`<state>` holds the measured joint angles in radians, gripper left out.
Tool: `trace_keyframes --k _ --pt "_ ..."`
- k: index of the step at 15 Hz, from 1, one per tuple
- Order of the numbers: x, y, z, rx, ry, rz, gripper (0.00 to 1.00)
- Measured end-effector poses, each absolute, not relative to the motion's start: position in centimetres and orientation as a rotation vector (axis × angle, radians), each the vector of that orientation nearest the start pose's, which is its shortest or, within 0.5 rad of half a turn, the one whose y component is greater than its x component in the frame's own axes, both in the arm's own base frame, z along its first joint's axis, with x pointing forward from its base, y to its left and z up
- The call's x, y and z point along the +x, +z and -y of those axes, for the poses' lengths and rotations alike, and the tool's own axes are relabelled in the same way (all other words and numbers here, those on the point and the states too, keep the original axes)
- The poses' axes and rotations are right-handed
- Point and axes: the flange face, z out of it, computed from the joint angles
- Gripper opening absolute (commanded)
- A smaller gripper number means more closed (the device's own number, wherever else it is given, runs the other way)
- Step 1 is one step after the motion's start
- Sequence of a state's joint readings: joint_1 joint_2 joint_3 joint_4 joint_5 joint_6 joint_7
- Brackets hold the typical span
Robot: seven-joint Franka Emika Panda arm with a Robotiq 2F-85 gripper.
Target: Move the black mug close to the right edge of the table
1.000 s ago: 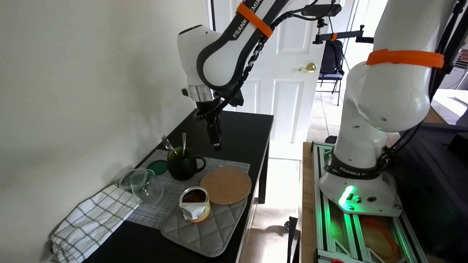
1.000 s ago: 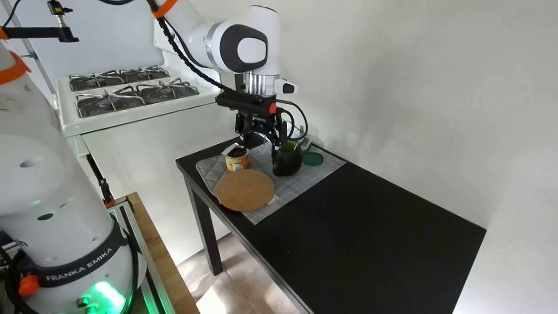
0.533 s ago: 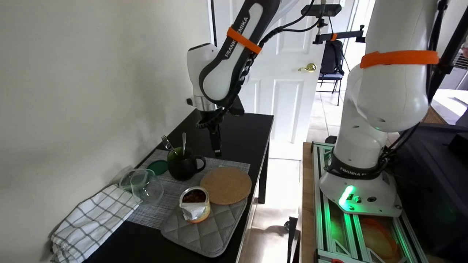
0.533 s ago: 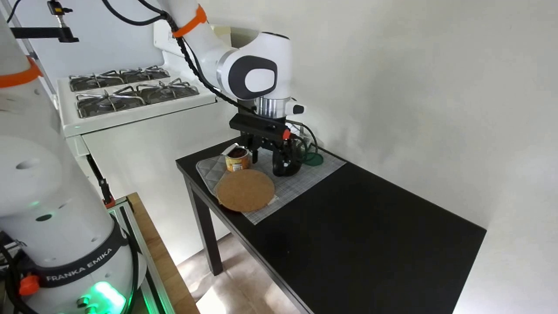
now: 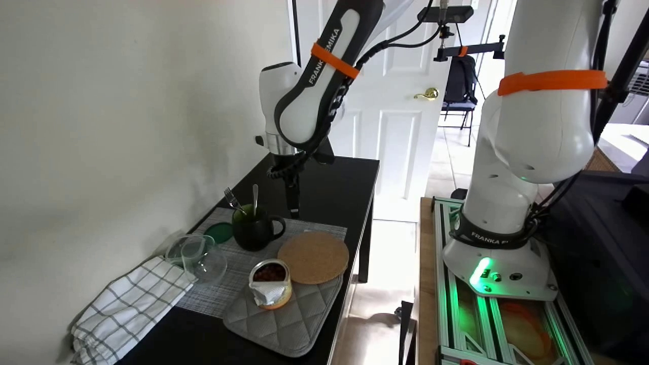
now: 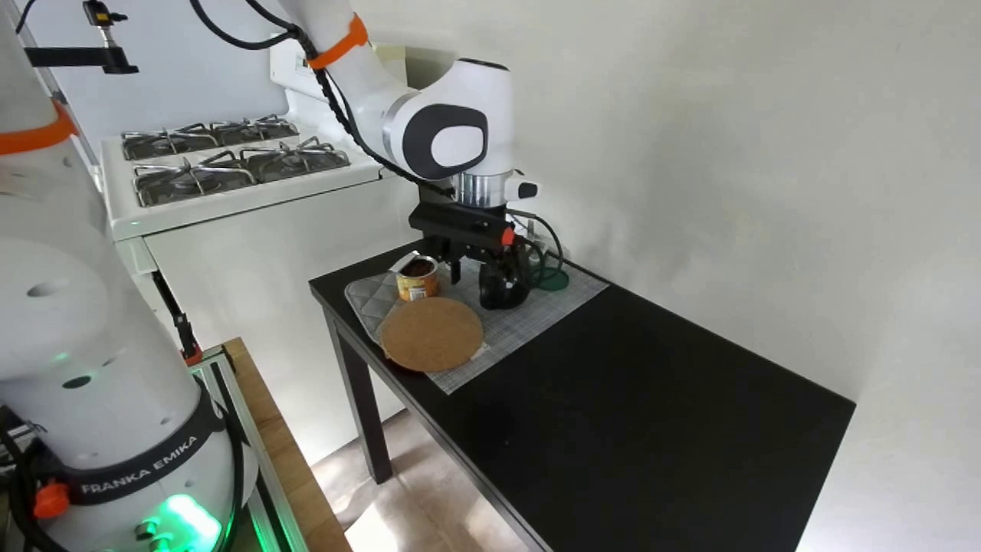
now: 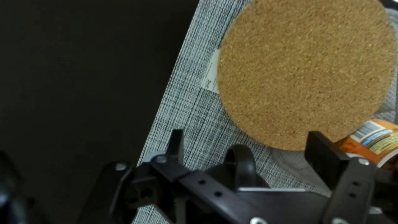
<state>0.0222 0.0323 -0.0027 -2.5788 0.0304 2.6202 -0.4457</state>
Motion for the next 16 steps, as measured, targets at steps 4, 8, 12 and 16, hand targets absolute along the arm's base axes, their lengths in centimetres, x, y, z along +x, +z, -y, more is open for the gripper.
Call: trace_keyframes --k 4,8,12,16 --pt "45.9 24.1 -1.5 -3.057 -0.227 0.641 1.0" --pt "45.9 22.2 -3.3 -3.029 -0.271 0.622 0.98" --pt "46.1 21.4 -4.6 -3.015 -0.347 0.615 0.77" --pt "46.3 21.2 -3.7 -3.025 -0.389 0.58 0.52"
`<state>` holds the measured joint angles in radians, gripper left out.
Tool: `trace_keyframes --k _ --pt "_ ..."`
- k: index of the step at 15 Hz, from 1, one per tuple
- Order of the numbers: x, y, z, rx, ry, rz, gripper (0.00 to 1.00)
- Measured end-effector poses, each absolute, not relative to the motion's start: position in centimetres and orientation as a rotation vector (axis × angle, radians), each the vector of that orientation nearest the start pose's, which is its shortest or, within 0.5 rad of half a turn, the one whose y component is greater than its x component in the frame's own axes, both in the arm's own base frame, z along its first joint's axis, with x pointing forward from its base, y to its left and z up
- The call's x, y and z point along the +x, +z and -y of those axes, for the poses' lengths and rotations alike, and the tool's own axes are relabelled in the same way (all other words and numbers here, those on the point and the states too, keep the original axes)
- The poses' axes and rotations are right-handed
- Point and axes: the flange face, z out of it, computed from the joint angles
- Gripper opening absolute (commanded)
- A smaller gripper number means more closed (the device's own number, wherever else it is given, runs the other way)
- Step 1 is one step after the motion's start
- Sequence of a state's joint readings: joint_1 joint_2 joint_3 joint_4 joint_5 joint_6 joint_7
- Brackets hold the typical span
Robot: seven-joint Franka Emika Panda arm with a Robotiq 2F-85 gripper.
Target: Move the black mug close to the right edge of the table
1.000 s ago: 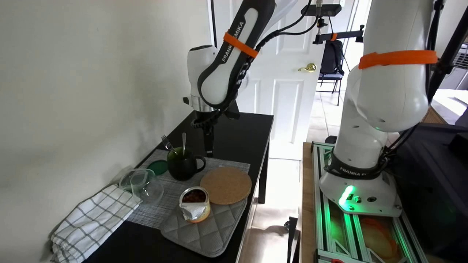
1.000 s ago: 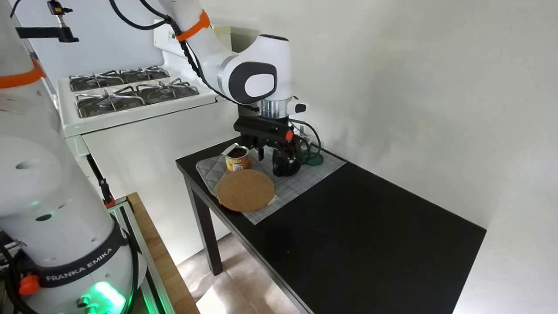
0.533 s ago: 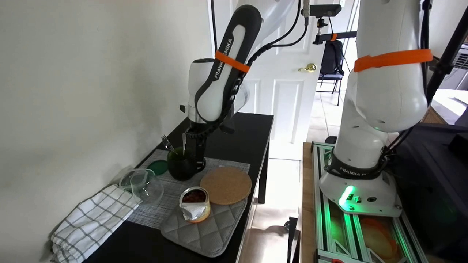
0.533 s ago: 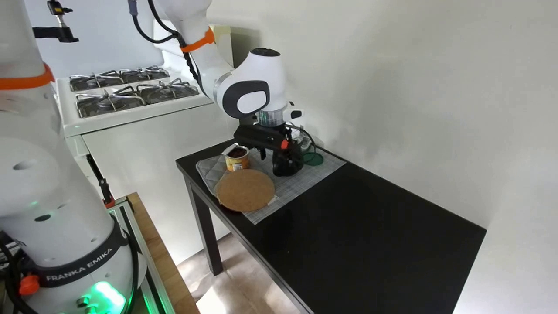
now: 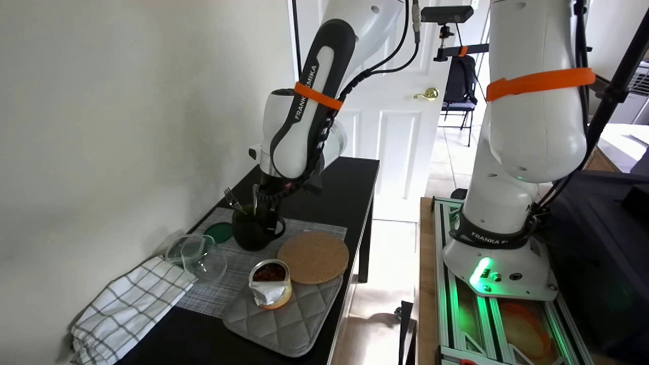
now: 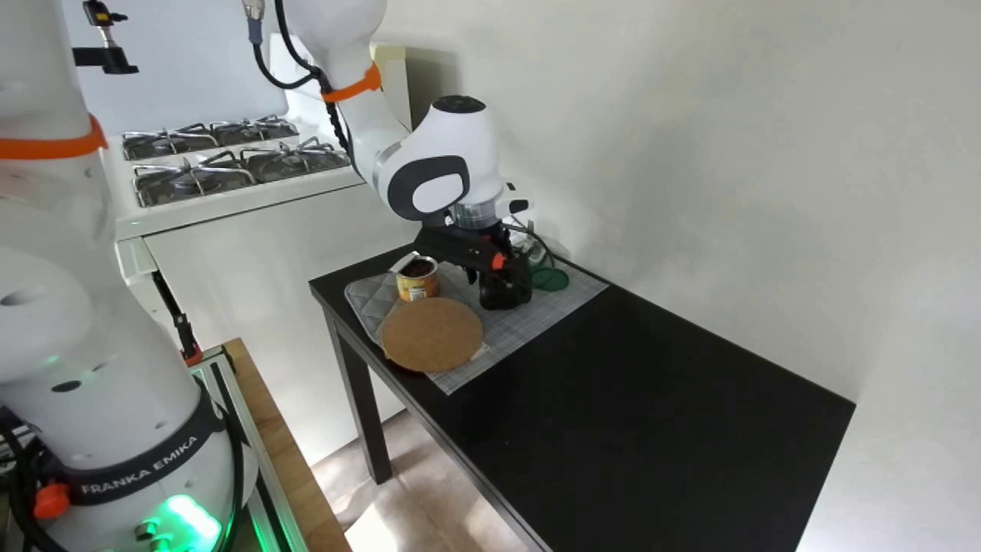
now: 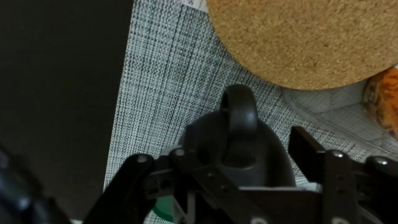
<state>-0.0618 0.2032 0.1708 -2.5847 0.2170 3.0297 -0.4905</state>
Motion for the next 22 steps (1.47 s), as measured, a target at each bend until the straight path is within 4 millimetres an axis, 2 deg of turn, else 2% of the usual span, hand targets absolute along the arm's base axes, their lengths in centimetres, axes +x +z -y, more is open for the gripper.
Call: trace_keyframes --k 4,7,8,13,16,19,22 --pt "46.3 21.1 -2.9 -3.033 -0.402 0.539 0.19" --pt "46.2 21.2 -2.9 -3.034 -0.43 0.515 0.01" --pt "46.2 21.3 -3.0 -3.034 -0.444 0.512 0.05" --pt "45.7 21.2 -3.8 -3.025 -0.467 0.527 0.05" --pt "45.5 21.6 -3.6 -3.029 -0.495 0.515 0.05" --pt "45.7 22.7 -1.5 -3.049 -0.547 0.443 0.05" --pt "46.1 23.7 2.8 -3.084 -0.563 0.306 0.05"
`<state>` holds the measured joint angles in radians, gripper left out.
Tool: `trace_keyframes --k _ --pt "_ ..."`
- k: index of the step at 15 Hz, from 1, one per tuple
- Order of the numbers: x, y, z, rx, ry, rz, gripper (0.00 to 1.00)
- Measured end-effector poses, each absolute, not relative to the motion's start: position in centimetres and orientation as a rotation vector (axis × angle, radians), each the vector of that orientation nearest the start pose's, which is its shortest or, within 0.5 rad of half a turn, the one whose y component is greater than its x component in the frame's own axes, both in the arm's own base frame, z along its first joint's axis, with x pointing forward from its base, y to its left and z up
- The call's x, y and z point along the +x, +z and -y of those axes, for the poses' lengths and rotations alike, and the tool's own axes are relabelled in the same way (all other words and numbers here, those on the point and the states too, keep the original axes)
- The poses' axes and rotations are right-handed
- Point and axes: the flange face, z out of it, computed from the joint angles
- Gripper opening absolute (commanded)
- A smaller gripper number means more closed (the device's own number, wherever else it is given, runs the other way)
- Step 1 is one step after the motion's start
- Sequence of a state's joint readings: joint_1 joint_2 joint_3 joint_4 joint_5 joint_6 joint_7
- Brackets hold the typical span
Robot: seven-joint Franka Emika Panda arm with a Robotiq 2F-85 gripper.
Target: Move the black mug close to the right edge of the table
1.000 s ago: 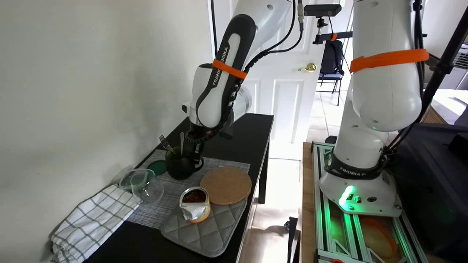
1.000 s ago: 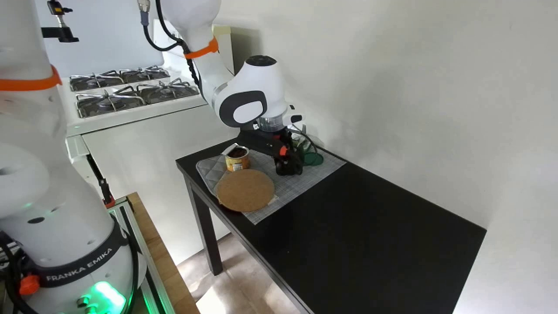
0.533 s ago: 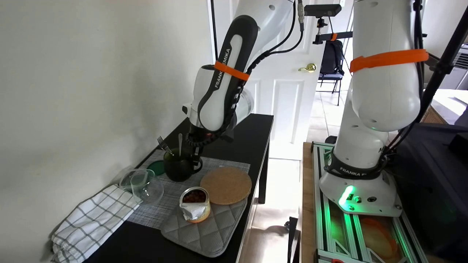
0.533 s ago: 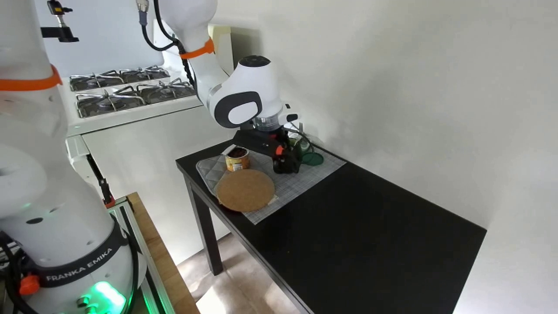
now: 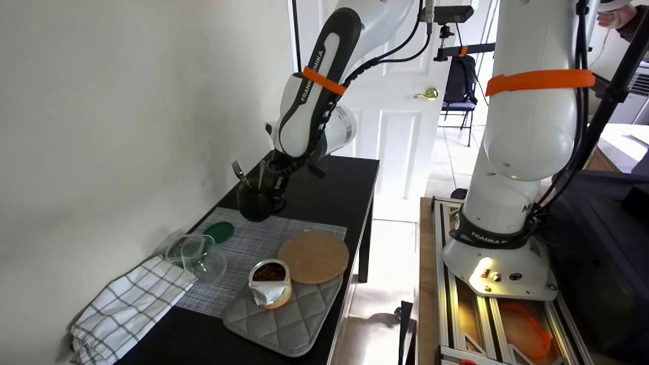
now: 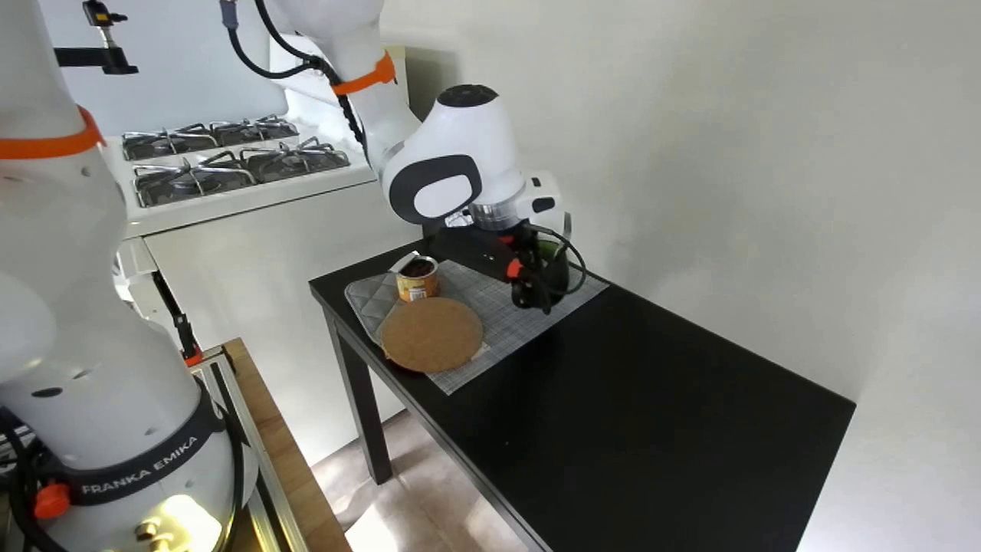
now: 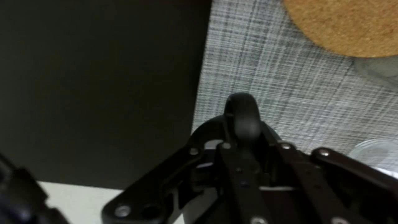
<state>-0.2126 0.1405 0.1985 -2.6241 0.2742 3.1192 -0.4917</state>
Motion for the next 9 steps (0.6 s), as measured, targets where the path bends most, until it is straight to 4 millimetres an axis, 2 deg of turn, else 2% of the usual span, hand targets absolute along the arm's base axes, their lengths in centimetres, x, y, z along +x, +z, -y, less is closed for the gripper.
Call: trace_keyframes --k 4,7,9 --pt "46.9 24.6 10.6 -3.095 -0.462 0.052 0.05" --pt "47.6 26.7 18.0 -3.103 -0.442 -0.138 0.05" --pt "48.0 28.2 22.0 -3.12 -0.431 -0.235 0.05"
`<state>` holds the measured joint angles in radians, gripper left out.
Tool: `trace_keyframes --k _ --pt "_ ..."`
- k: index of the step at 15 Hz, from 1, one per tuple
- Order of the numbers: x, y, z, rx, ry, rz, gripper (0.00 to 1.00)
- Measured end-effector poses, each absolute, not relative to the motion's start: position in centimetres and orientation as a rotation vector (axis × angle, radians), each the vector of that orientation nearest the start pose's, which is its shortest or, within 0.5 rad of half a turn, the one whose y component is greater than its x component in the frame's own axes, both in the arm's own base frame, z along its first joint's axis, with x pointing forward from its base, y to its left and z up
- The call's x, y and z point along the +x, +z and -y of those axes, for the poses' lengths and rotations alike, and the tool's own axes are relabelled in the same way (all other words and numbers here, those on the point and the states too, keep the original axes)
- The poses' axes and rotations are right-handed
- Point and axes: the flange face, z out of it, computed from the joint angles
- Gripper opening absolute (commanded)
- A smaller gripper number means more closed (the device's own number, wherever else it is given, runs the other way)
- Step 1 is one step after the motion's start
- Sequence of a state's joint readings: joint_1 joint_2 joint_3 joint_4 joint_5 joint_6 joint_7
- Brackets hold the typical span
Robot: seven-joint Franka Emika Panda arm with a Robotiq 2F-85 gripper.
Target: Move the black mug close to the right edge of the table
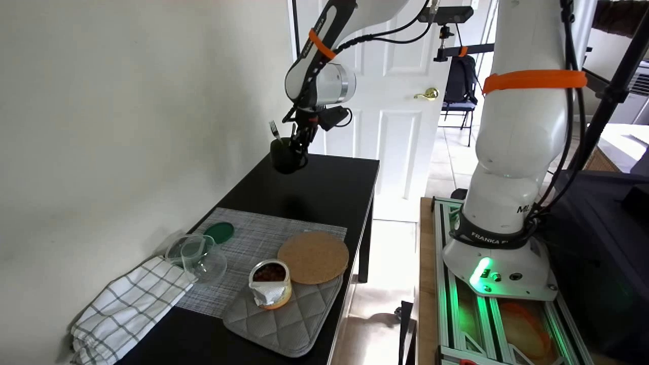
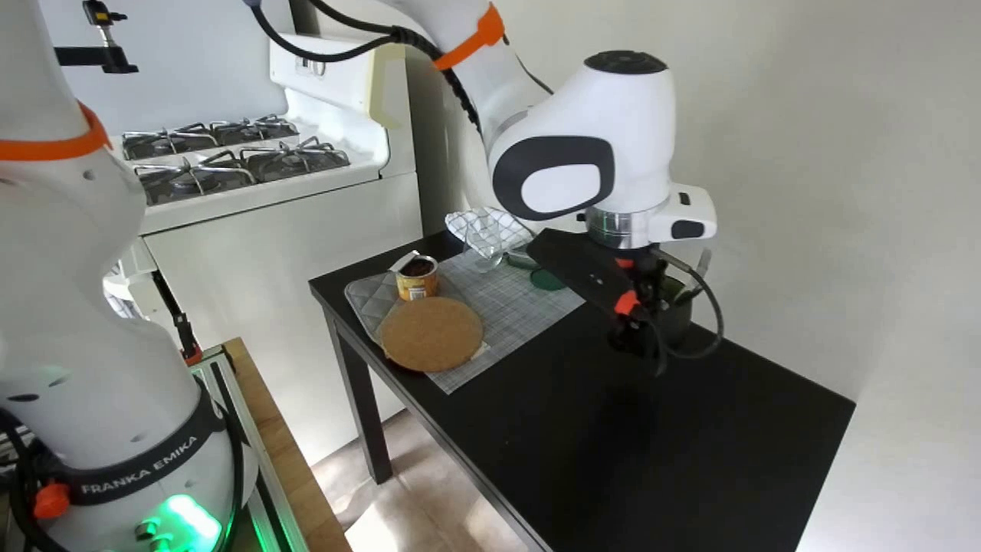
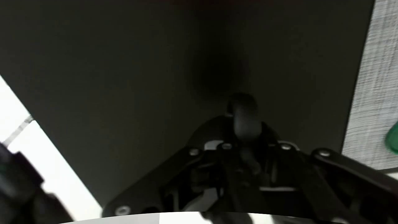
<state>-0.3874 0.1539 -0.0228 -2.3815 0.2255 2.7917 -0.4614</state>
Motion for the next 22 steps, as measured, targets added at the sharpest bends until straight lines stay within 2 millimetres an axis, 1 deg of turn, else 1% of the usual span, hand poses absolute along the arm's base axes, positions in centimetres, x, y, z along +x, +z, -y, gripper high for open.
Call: trace_keyframes --k 2,3,4,6,9,11,14,17,22 --pt "48.4 29.1 24.8 -3.131 -0.429 -0.312 0.05" --pt "48.8 29.1 25.6 -3.134 -0.438 -0.328 0.05" --pt "49.3 29.0 25.9 -3.137 -0.446 -0.33 0.05" --pt "50.6 28.2 25.8 -3.143 -0.465 -0.321 0.05" --pt "52.1 26.4 25.5 -3.139 -0.485 -0.333 0.05" --pt "52.8 25.2 26.0 -3.132 -0.475 -0.374 0.05" --pt "53.2 23.9 27.5 -3.129 -0.476 -0.439 0.05" --pt "53.5 23.3 28.8 -3.138 -0.509 -0.495 0.05" --pt "53.7 21.9 29.8 -3.151 -0.542 -0.566 0.05"
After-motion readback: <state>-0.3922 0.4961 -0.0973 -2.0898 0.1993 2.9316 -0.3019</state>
